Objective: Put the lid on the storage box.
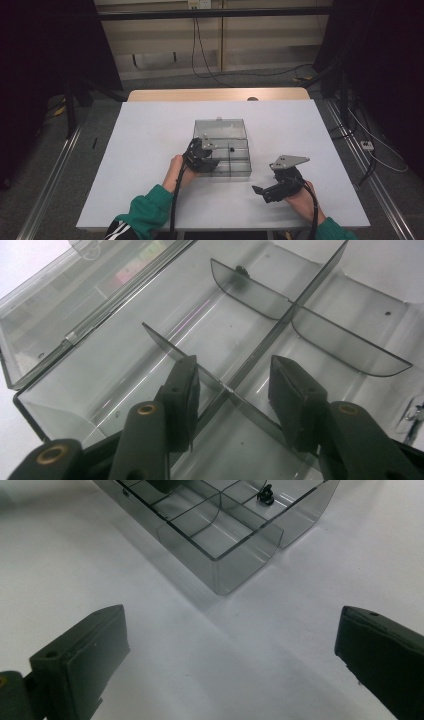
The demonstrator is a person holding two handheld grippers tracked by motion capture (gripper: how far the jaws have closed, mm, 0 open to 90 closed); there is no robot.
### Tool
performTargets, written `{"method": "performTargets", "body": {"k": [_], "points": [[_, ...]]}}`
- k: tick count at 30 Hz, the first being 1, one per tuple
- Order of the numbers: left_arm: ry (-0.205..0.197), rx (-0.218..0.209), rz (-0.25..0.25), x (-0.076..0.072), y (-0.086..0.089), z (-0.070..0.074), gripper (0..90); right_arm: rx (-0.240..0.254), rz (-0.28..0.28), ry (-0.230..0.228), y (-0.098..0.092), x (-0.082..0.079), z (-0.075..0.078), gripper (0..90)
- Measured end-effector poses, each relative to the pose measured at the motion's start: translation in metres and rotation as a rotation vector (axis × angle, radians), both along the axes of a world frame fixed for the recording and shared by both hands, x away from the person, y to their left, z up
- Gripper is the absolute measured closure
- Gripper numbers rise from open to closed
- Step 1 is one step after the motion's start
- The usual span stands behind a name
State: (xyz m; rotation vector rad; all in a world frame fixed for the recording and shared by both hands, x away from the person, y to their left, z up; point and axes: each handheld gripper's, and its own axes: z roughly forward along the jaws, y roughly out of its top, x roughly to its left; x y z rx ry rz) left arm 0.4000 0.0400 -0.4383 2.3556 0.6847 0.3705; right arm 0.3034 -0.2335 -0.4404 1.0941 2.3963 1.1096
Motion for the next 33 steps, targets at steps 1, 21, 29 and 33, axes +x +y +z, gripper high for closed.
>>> {"method": "performTargets", "body": {"k": [1,21,29,33], "points": [[0.000,0.009,0.001,0.000,0.000,0.000,56.1,0.002,0.000,0.001,0.000,0.000,0.000,0.5],[0.006,0.001,0.045,-0.003,-0.001,-0.001,60.1,0.019,-0.057,-0.017,-0.003,0.025,0.002,0.0],[0.002,0.003,0.048,-0.003,-0.001,-0.001,60.1,0.035,-0.075,-0.025,-0.002,0.039,0.006,0.0],[0.003,-0.011,0.058,-0.004,-0.002,-0.001,60.1,0.047,-0.096,-0.037,-0.002,0.048,0.009,0.7]]}}
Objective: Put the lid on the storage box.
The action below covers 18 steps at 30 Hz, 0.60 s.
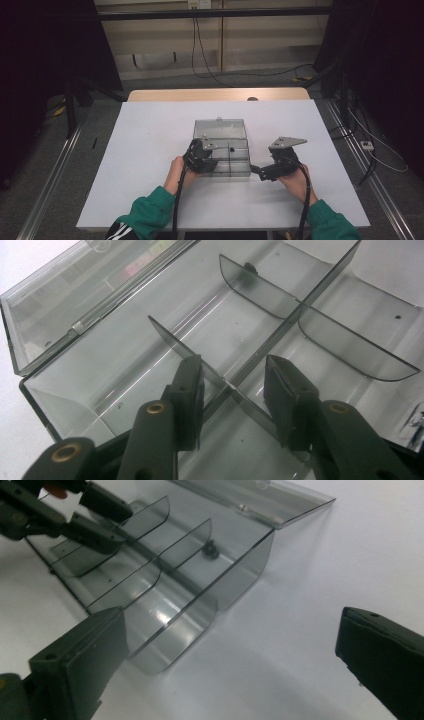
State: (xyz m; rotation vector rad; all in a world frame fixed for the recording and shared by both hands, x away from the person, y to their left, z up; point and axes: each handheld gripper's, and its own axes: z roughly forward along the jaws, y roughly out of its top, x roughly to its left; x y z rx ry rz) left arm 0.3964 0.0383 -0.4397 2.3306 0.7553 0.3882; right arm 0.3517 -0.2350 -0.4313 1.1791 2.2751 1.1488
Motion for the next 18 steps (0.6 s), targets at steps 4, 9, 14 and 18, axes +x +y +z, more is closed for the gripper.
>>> {"method": "performTargets", "body": {"k": [4,9,14,18], "points": [[-0.002,-0.001,-0.001,0.000,0.000,0.000,60.1,0.006,-0.026,-0.011,0.000,0.009,0.003,8.4],[-0.002,0.002,0.000,0.000,0.000,0.000,60.2,-0.015,-0.057,-0.040,0.002,0.018,0.006,17.3],[-0.003,0.004,0.002,0.000,0.000,0.000,60.2,-0.020,-0.095,-0.041,0.004,0.028,0.005,34.1],[-0.003,0.003,0.002,0.000,0.000,0.000,60.2,-0.011,-0.129,-0.029,0.005,0.038,0.003,55.1]]}}
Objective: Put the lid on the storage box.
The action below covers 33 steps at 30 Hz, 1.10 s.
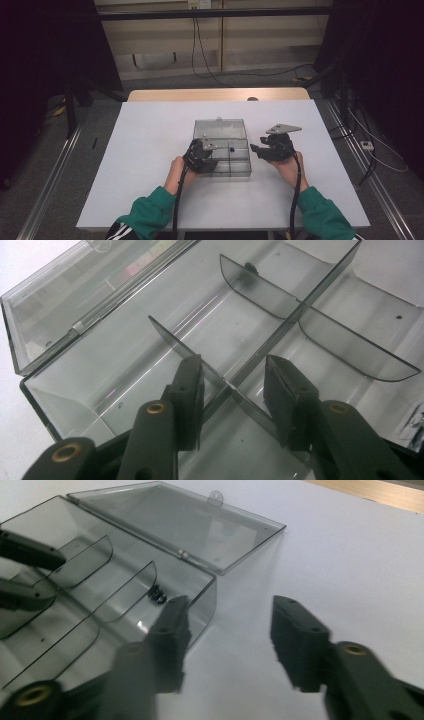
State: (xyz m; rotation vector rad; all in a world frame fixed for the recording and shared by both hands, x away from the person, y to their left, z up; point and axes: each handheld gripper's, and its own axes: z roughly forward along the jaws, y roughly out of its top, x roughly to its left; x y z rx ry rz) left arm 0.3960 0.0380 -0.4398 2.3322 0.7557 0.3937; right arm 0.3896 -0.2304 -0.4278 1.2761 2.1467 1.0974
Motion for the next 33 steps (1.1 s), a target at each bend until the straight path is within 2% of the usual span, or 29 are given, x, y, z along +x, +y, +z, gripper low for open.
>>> {"method": "performTargets", "body": {"k": [7,22,28,33], "points": [[0.000,0.000,0.000,0.000,0.000,0.000,60.2,0.031,-0.046,0.035,0.004,0.019,-0.005,89.0],[0.000,-0.001,0.000,0.000,0.000,0.000,60.2,0.031,-0.074,0.128,0.017,0.052,-0.024,90.0],[-0.002,-0.002,-0.001,0.000,0.000,0.000,60.2,0.051,-0.082,0.149,0.018,0.064,-0.030,90.0],[-0.002,-0.002,-0.002,0.000,0.000,0.000,60.2,0.040,-0.084,0.155,0.021,0.069,-0.036,90.0]]}}
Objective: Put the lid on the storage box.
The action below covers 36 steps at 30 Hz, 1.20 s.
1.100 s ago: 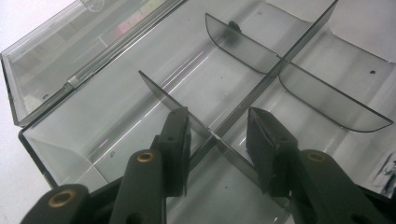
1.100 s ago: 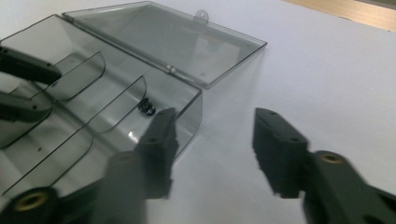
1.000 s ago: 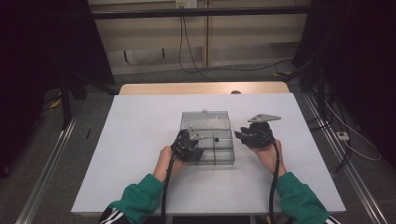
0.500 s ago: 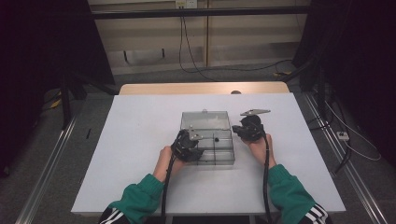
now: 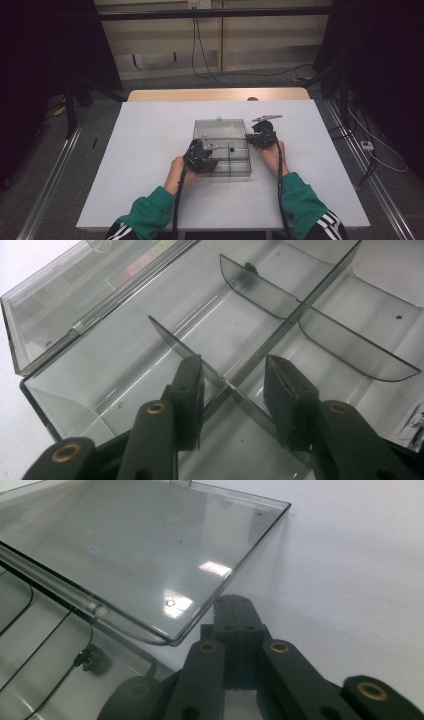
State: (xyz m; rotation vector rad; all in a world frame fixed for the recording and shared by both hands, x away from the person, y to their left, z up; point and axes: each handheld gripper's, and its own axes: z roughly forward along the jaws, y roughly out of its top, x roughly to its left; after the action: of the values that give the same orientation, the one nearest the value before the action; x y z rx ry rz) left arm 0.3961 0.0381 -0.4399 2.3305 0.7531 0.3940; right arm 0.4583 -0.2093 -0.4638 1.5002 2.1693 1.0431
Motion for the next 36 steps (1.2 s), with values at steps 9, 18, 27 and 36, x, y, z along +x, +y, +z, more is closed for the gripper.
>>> {"method": "performTargets", "body": {"k": [9,18,27,36], "points": [[0.000,-0.001,0.000,0.0000,0.0000,-0.0001,60.2,0.026,-0.005,0.008,0.0000,0.0055,-0.0009,90.0],[-0.005,0.003,-0.001,0.0000,0.0002,0.0001,60.2,0.035,-0.005,0.006,-0.0008,0.0079,-0.0015,90.0],[-0.005,0.003,-0.001,0.0000,0.0003,0.0001,60.2,0.048,-0.007,-0.014,-0.0016,0.0089,-0.0005,90.0],[-0.003,0.008,-0.003,-0.0001,0.0007,0.0003,60.3,0.076,-0.012,-0.070,-0.0025,0.0072,0.0072,90.0]]}}
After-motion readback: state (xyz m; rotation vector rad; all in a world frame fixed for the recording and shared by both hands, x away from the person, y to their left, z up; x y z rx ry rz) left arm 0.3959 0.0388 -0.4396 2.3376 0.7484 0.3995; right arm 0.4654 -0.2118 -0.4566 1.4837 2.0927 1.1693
